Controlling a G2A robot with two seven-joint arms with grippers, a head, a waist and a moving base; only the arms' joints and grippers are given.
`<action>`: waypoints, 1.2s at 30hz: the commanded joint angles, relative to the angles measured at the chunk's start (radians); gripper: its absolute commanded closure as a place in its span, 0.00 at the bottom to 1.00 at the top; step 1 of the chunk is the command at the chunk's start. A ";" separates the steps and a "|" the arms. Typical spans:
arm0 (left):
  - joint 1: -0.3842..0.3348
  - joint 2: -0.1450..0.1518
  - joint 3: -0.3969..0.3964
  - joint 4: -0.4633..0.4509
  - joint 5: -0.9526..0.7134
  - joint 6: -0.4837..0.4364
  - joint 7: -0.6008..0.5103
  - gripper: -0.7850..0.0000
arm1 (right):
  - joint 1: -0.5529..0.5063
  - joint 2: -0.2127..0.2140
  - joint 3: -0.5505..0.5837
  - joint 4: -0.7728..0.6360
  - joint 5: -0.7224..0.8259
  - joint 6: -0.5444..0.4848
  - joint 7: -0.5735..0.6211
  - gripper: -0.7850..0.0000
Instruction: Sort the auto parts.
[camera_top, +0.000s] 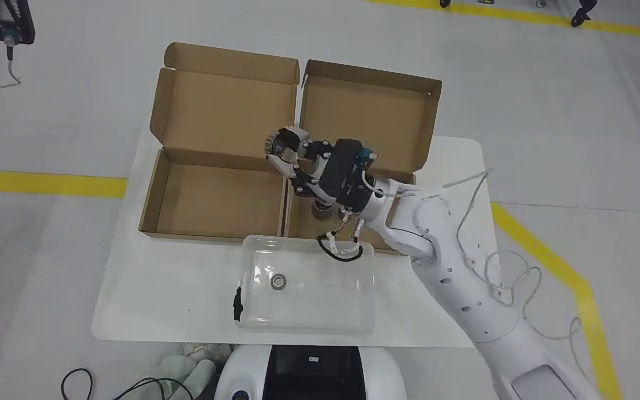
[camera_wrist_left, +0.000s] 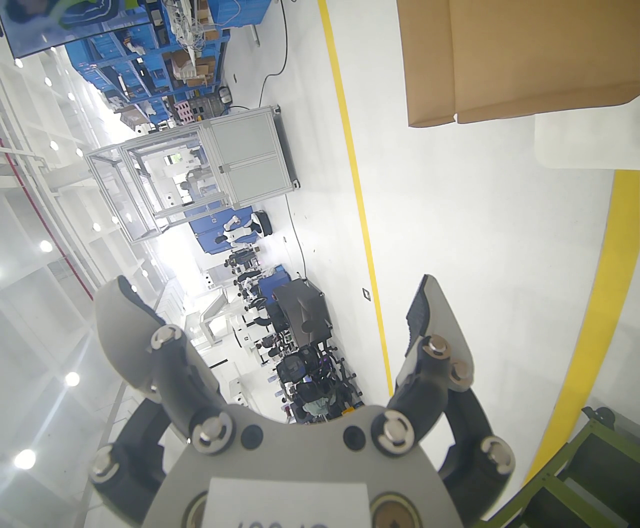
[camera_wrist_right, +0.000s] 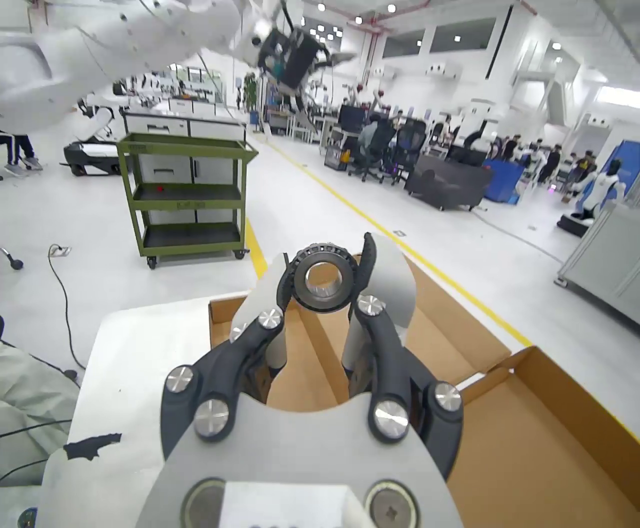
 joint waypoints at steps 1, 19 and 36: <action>0.000 0.000 0.000 0.000 0.000 0.000 0.000 0.00 | 0.034 -0.011 -0.029 0.045 0.009 0.015 0.055 1.00; 0.000 0.000 0.000 0.000 0.000 0.000 0.000 0.00 | 0.331 -0.200 -0.393 0.511 0.101 0.038 0.407 1.00; 0.000 0.000 0.000 0.000 0.000 0.000 0.000 0.00 | 0.433 -0.408 -0.543 0.873 0.157 -0.028 0.403 1.00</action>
